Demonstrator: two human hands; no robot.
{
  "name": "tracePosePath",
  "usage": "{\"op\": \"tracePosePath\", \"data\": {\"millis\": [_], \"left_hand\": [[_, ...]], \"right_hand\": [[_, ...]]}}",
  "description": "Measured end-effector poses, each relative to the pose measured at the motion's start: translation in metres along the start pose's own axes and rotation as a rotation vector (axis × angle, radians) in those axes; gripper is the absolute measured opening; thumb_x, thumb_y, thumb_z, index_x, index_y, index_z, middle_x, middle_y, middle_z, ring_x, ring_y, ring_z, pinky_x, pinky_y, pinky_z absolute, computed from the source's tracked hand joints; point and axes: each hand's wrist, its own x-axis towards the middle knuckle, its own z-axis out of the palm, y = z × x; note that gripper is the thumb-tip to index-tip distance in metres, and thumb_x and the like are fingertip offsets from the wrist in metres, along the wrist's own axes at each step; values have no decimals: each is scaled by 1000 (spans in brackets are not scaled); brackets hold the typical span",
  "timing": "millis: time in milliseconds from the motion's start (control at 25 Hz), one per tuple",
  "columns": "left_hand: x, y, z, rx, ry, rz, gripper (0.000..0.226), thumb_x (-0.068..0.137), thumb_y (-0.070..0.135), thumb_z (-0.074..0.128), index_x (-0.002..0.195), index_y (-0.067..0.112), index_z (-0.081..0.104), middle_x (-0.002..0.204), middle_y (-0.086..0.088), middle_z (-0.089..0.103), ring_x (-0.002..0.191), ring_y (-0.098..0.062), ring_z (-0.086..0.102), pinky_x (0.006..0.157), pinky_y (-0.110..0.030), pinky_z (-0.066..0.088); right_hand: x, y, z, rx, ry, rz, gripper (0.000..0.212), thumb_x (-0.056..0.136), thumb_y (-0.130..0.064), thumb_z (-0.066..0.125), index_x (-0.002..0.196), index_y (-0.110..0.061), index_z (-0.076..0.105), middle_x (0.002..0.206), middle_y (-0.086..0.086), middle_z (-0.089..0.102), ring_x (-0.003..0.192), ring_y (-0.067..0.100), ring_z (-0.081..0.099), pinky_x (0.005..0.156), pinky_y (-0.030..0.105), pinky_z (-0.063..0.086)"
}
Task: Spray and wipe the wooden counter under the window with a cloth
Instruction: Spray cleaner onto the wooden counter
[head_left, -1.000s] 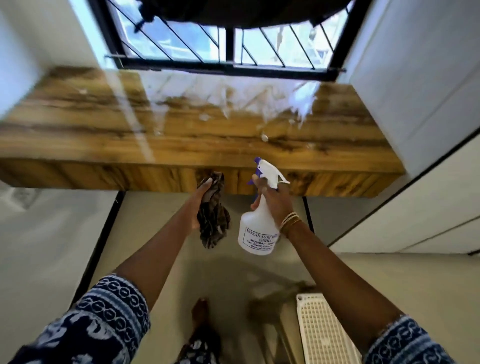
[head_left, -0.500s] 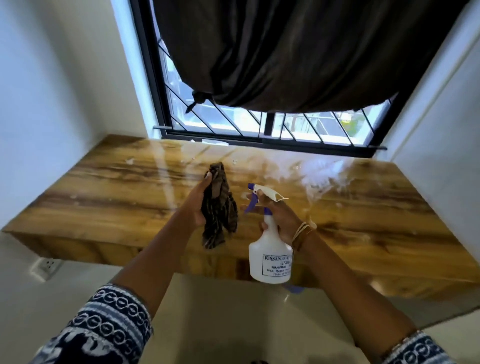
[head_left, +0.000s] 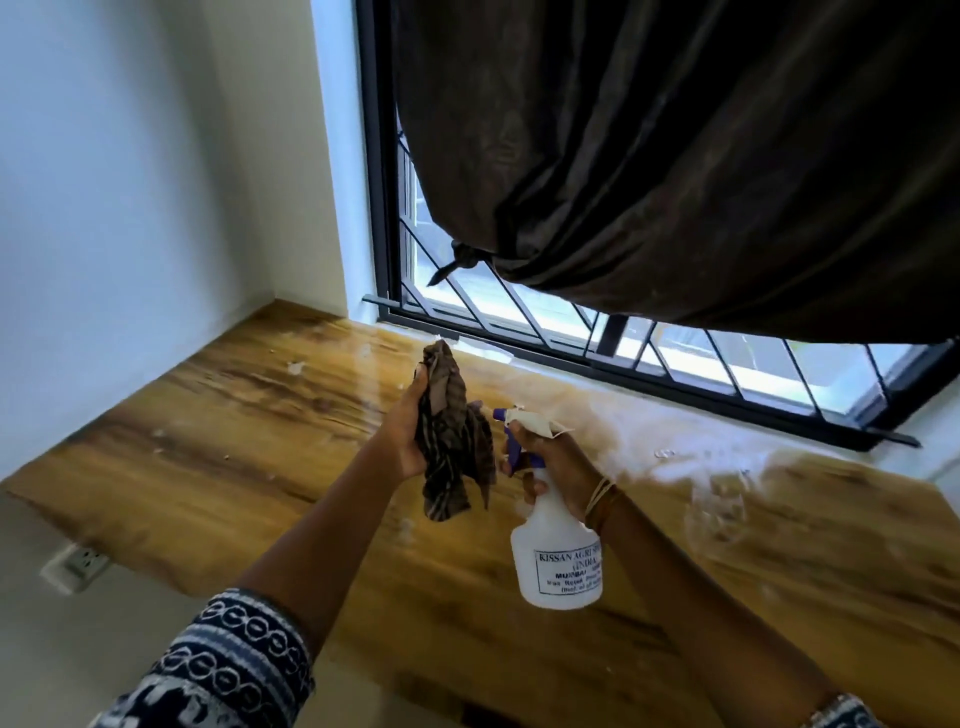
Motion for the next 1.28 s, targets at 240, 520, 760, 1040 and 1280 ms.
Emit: {"op": "tracePosePath", "data": {"millis": [240, 520, 760, 1040, 1280], "left_hand": [[30, 26, -11, 21, 27, 12, 71, 87, 69, 43, 130, 15, 58, 121, -19, 66, 107, -35, 65, 92, -47, 49], [51, 52, -26, 47, 6, -39, 69, 82, 70, 51, 116, 12, 69, 121, -24, 64, 107, -39, 65, 93, -52, 51], [61, 59, -40, 124, -22, -136, 71, 73, 70, 63, 115, 13, 70, 125, -23, 62, 118, -39, 59, 105, -54, 41], [63, 64, -48, 102, -49, -157, 77, 74, 70, 62, 124, 12, 63, 128, -25, 60, 119, -41, 57, 106, -55, 39], [63, 68, -50, 94, -52, -168, 74, 77, 71, 56, 119, 11, 67, 128, -25, 60, 118, -41, 58, 104, -54, 42]], "right_hand": [[37, -10, -13, -39, -85, -4, 32, 99, -25, 51, 129, -15, 56, 96, 12, 69, 83, 27, 69, 37, 20, 38], [65, -13, -12, -45, -91, 30, 16, 99, -21, 51, 96, -8, 60, 70, 16, 56, 43, 12, 54, 34, 18, 32], [76, -9, 0, -132, -98, -48, 19, 101, -16, 49, 115, -17, 62, 81, 15, 66, 49, 10, 61, 38, 20, 42], [85, -1, 6, -151, -18, -55, 21, 96, -26, 58, 94, -39, 74, 67, 5, 59, 50, 16, 55, 37, 20, 34], [89, -1, 7, -162, -12, -50, 35, 87, -37, 61, 118, -22, 64, 72, 9, 67, 61, 33, 60, 36, 21, 40]]}}
